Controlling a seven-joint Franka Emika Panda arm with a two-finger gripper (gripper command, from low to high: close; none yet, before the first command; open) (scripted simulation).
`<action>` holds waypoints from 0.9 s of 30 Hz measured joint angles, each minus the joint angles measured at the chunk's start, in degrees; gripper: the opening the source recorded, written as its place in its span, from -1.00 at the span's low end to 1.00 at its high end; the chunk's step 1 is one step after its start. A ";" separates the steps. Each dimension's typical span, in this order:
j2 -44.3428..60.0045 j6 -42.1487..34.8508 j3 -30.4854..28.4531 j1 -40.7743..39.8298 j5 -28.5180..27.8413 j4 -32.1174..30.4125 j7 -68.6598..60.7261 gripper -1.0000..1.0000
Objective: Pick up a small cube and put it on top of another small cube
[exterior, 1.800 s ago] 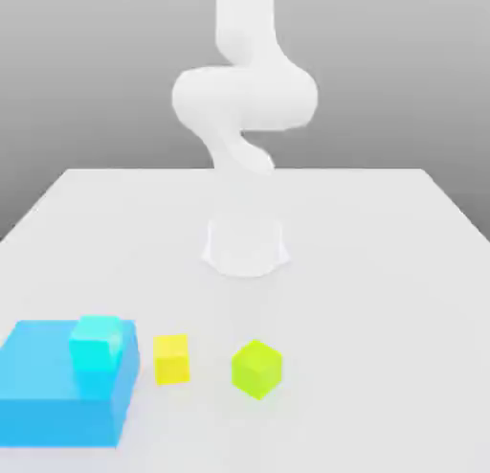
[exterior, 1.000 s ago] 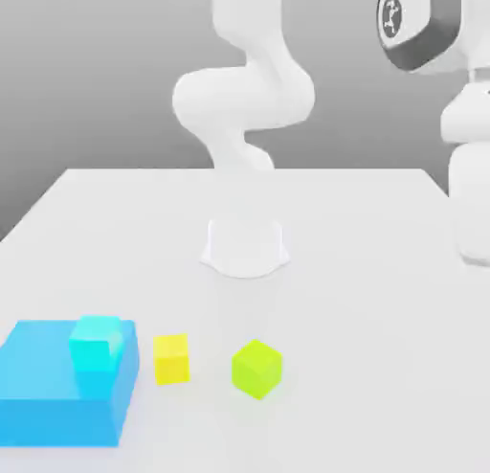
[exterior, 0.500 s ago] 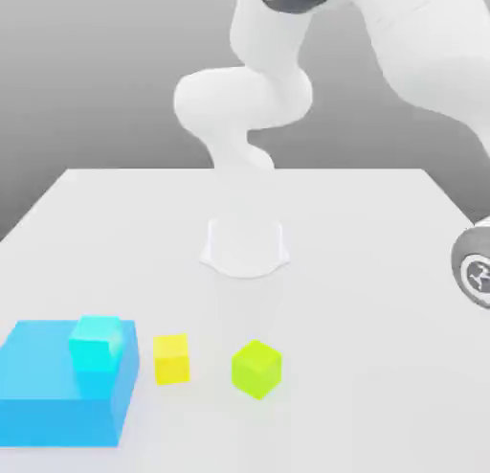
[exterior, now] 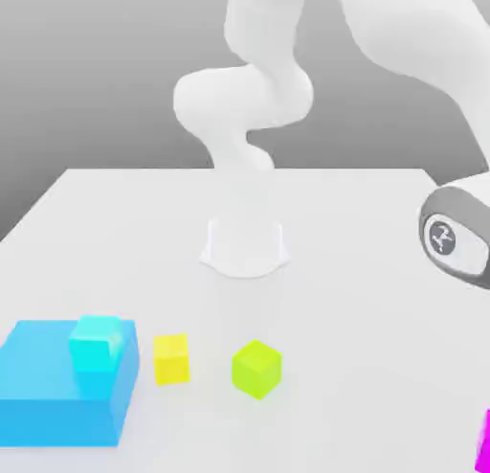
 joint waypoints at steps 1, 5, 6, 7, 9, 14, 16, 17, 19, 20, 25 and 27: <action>-1.84 -0.31 -1.26 -1.13 0.41 -1.47 0.80 -1.00; -9.28 -1.55 -6.58 -5.62 1.47 -7.54 4.48 -1.00; -11.20 -1.88 -7.94 -6.80 1.56 -9.12 5.57 -1.00; -13.16 -2.22 -9.35 -8.00 1.58 -10.73 6.72 -1.00; -17.31 -2.96 -12.34 -12.38 1.37 -14.10 9.35 -1.00; -29.28 -5.31 -17.17 -24.05 -0.17 -23.68 17.60 -1.00; -31.40 -4.65 -18.61 -26.07 -0.21 -26.49 19.46 -1.00; -30.43 -2.90 -18.97 -26.27 0.31 -27.32 19.38 -1.00; -27.18 1.50 -19.40 -26.26 1.67 -28.60 18.59 -1.00; -25.40 3.76 -19.50 -26.21 2.37 -29.14 18.09 1.00; -25.40 3.76 -19.50 -26.21 2.38 -29.14 18.09 1.00; -25.06 4.27 -19.55 -26.25 2.41 -29.29 18.09 1.00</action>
